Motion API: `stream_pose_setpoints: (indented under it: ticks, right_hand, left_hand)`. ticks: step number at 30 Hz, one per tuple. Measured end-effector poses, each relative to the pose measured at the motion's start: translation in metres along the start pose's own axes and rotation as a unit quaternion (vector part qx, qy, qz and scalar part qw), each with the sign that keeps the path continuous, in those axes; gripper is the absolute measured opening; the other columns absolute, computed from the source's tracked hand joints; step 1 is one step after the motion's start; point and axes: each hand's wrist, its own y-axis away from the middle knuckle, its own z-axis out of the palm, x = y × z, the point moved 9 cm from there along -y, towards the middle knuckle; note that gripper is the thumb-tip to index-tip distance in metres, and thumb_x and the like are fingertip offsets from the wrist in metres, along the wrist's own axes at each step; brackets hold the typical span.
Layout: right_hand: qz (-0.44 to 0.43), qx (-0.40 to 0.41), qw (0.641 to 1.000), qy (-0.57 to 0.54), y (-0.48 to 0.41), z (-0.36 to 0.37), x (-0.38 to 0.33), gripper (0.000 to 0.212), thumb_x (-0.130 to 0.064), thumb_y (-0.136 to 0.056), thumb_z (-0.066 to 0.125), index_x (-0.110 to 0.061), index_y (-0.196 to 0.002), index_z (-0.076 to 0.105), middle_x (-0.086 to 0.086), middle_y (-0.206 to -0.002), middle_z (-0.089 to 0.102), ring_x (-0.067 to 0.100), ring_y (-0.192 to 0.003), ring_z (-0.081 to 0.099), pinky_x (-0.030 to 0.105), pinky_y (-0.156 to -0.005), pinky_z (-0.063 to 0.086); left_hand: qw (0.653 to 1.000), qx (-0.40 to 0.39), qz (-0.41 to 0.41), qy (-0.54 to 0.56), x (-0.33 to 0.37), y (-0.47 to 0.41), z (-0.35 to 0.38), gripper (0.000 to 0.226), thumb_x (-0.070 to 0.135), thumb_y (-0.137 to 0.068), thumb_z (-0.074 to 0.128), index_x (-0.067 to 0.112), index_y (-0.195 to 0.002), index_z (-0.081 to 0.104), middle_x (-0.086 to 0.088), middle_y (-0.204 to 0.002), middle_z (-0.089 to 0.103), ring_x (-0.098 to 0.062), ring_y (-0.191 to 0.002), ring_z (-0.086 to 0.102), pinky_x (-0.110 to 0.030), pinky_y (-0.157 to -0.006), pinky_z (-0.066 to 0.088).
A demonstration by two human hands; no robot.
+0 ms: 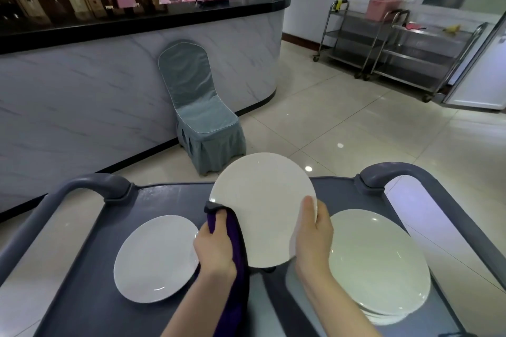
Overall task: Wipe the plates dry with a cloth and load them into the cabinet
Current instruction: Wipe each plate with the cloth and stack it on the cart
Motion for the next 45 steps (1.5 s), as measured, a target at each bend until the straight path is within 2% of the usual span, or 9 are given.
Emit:
stream_pose_setpoints:
  ticks: [5, 11, 19, 23, 27, 30, 36, 40, 45]
  right_hand:
    - [-0.083, -0.246, 0.953, 0.157, -0.039, 0.018, -0.057, 0.004, -0.032, -0.094, 0.065, -0.029, -0.092, 0.064, -0.017, -0.072, 0.066, 0.006, -0.066, 0.058, 0.019, -0.061, 0.044]
    - [-0.186, -0.438, 0.804, 0.357, -0.015, 0.067, -0.061, 0.043, -0.042, -0.097, 0.059, -0.023, -0.062, 0.042, -0.016, -0.054, 0.037, 0.001, -0.053, 0.034, 0.018, -0.053, 0.028]
    - [-0.081, -0.177, 0.975, 0.108, -0.043, 0.021, -0.046, 0.044, -0.029, -0.097, 0.062, -0.012, -0.059, 0.048, -0.009, -0.061, 0.043, 0.009, -0.062, 0.038, 0.018, -0.059, 0.032]
    - [0.071, 0.021, 0.994, -0.083, -0.01, 0.003, 0.017, 0.034, -0.035, -0.098, 0.057, -0.017, -0.071, 0.065, -0.011, -0.066, 0.066, 0.009, -0.064, 0.062, 0.02, -0.061, 0.048]
    - [0.062, -0.09, 0.994, -0.02, -0.014, 0.002, 0.013, 0.013, -0.033, -0.098, 0.058, -0.026, -0.098, 0.069, -0.015, -0.088, 0.074, 0.005, -0.081, 0.07, 0.022, -0.065, 0.05]
    - [-0.041, -0.211, 0.973, 0.088, -0.039, 0.007, -0.032, 0.006, -0.029, -0.095, 0.065, -0.026, -0.098, 0.07, -0.014, -0.09, 0.074, 0.003, -0.079, 0.068, 0.018, -0.067, 0.049]
    - [-0.163, -0.464, 0.796, 0.353, -0.017, 0.061, -0.051, 0.052, -0.05, -0.094, 0.061, -0.011, -0.065, 0.043, -0.009, -0.059, 0.034, 0.005, -0.056, 0.031, 0.021, -0.052, 0.024]
    - [-0.191, -0.361, 0.855, 0.32, -0.031, 0.045, -0.053, 0.051, -0.036, -0.095, 0.064, -0.021, -0.058, 0.033, -0.012, -0.056, 0.027, 0.006, -0.054, 0.025, 0.019, -0.05, 0.024]
    - [0.019, -0.054, 0.998, -0.011, -0.034, -0.001, -0.011, 0.05, -0.022, -0.096, 0.063, -0.023, -0.05, 0.042, -0.01, -0.056, 0.037, 0.016, -0.06, 0.032, 0.027, -0.06, 0.029]
  left_hand:
    - [0.96, -0.137, 0.18, -0.163, 0.065, -0.019, 0.01, 0.038, 0.032, -0.089, 0.064, -0.005, -0.079, 0.058, -0.002, -0.063, 0.057, -0.014, -0.062, 0.047, -0.028, -0.056, 0.04]
    - [0.784, -0.331, 0.357, -0.383, 0.094, 0.012, 0.067, 0.041, 0.04, -0.085, 0.07, 0.017, -0.059, 0.049, 0.016, -0.053, 0.038, -0.001, -0.05, 0.031, -0.018, -0.048, 0.028]
    - [0.985, -0.089, 0.117, -0.087, 0.031, -0.008, 0.005, 0.043, 0.042, -0.088, 0.063, 0.009, -0.063, 0.049, 0.003, -0.057, 0.046, -0.013, -0.058, 0.037, -0.029, -0.056, 0.037]
    - [0.999, 0.01, -0.021, 0.037, -0.015, 0.004, 0.002, 0.038, 0.038, -0.091, 0.065, 0.011, -0.065, 0.059, 0.008, -0.053, 0.052, -0.015, -0.057, 0.046, -0.028, -0.059, 0.046]
    - [0.994, -0.033, 0.084, -0.053, 0.023, -0.009, -0.002, 0.04, 0.031, -0.091, 0.063, 0.002, -0.066, 0.052, -0.002, -0.061, 0.047, -0.019, -0.064, 0.038, -0.033, -0.061, 0.037]
    - [0.955, -0.137, 0.2, -0.171, 0.064, -0.01, 0.014, 0.039, 0.03, -0.088, 0.065, 0.001, -0.067, 0.048, 0.001, -0.057, 0.049, -0.014, -0.058, 0.04, -0.029, -0.055, 0.036]
    - [0.781, -0.369, 0.333, -0.378, 0.079, 0.024, 0.075, 0.04, 0.056, -0.075, 0.063, 0.022, -0.057, 0.05, 0.016, -0.05, 0.042, 0.0, -0.049, 0.035, -0.017, -0.05, 0.031]
    - [0.875, -0.312, 0.224, -0.294, 0.059, 0.006, 0.05, 0.047, 0.055, -0.075, 0.064, 0.009, -0.068, 0.058, 0.008, -0.057, 0.056, -0.005, -0.053, 0.047, -0.018, -0.055, 0.04]
    - [0.995, -0.072, 0.021, -0.065, -0.001, -0.003, 0.002, 0.036, 0.037, -0.09, 0.065, 0.003, -0.077, 0.062, -0.006, -0.067, 0.062, -0.02, -0.066, 0.052, -0.035, -0.069, 0.047]
